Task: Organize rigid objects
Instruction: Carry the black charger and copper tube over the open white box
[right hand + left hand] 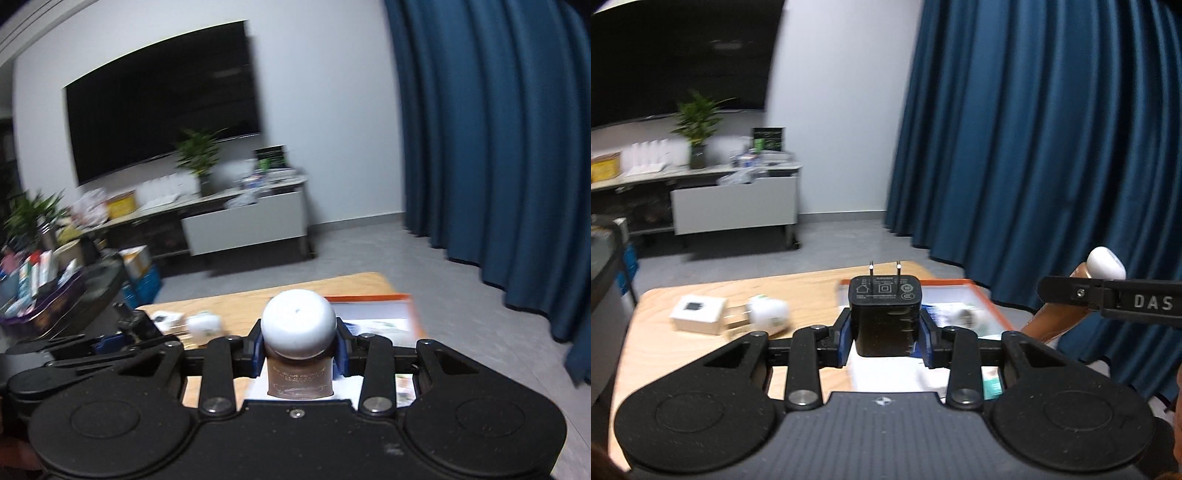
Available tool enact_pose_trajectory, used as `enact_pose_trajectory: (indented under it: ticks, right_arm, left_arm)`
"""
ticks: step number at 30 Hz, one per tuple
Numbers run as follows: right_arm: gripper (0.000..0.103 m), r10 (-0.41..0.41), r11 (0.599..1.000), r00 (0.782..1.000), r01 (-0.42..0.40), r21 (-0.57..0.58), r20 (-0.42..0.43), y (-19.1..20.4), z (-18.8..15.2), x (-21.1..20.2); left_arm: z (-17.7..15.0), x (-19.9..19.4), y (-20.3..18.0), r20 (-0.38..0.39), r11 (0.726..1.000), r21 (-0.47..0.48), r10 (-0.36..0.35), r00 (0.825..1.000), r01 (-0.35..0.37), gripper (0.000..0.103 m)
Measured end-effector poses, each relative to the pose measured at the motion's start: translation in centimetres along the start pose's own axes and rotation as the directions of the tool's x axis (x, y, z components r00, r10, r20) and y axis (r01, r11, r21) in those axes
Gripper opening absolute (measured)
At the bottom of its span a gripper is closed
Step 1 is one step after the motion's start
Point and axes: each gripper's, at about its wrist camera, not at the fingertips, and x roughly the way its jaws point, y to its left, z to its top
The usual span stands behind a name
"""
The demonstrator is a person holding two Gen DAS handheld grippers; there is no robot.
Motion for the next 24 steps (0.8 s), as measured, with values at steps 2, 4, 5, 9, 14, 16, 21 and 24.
enact_pose_trajectory:
  ticks: [2,4,5,9,14,16,21,24]
  right_arm:
    - [0.044,-0.031,0.999,0.999,0.031,0.024,-0.006,-1.3,-0.1,-0.5]
    - [0.044,-0.046,0.998,0.999,0.047,0.045,-0.008,-2.5,-0.3,-0.9]
    - [0.044,-0.053,0.997,0.999,0.054,0.049,-0.011,-3.0,-0.6,-1.2]
    - [0.044,-0.058,0.996,0.998,0.060,0.065,-0.028,-4.3,-1.1,-1.6]
    - [0.044,-0.045,0.995,0.998,0.048,0.087,-0.038,-5.6,-1.5,-1.9]
    - [0.044,-0.037,0.996,0.999,0.040,0.085,-0.038,-5.5,-1.5,-2.0]
    - [0.044,-0.018,0.997,0.999,0.021,0.074,-0.048,-5.2,-1.5,-2.1]
    - [0.044,-0.010,0.997,0.998,0.014,0.072,-0.054,-5.0,-1.6,-2.2]
  left_arm:
    - [-0.1,0.5,-1.4,0.000,1.000,0.021,-0.014,1.000,0.014,0.036]
    - [-0.3,0.8,-2.3,-0.003,0.999,0.027,-0.031,1.000,0.031,0.036]
    - [-0.4,1.1,-2.6,-0.009,0.999,0.026,-0.037,0.999,0.037,0.036]
    - [-0.8,1.7,-3.3,-0.024,0.999,0.023,-0.047,0.999,0.047,0.036]
    - [-1.4,1.7,-3.9,-0.032,0.999,0.034,-0.038,0.999,0.039,0.036]
    - [-1.4,1.5,-4.0,-0.035,0.999,0.030,-0.034,0.999,0.035,0.036]
    - [-1.5,1.0,-4.4,-0.033,0.999,0.030,-0.013,0.999,0.014,0.036]
    - [-1.6,0.7,-4.5,-0.035,1.000,0.024,-0.006,0.999,0.007,0.036]
